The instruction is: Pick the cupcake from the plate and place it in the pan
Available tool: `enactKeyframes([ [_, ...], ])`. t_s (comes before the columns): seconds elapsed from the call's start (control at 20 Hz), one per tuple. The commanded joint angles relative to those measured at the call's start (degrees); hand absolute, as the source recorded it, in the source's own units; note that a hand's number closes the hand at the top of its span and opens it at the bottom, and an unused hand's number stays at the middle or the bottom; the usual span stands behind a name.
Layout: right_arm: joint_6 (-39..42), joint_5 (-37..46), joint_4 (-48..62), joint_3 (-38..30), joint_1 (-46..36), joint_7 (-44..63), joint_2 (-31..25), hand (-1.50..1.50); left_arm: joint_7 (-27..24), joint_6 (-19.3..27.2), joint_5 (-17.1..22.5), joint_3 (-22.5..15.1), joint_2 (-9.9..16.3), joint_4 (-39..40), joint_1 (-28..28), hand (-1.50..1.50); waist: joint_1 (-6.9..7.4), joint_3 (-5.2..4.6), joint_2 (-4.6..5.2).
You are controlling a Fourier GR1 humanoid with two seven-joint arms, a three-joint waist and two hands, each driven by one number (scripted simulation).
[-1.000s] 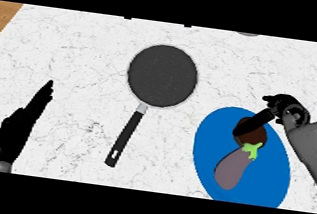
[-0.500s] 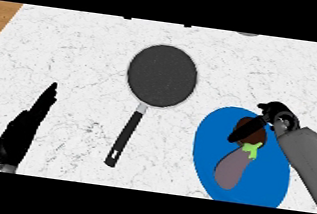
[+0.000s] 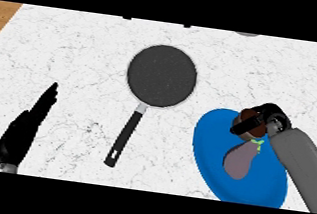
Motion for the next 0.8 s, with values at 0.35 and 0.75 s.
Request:
enactKeyframes([
  [0.35, -3.91, 2.86, -3.59, -5.41, 3.80, 5.31, 5.10, 1.50, -0.07, -2.07, -0.31, 2.05, -1.30, -0.55, -0.07, 0.00, -0.21, 0.26, 0.10],
  [0.75, 2.69, 17.84, -6.99, 5.90, 3.56, -10.90, -2.67, 1.50, 0.54, -3.38, -0.66, 2.82, -0.34, -0.79, -0.29, 0.00, 0.10, 0.24, 0.14],
])
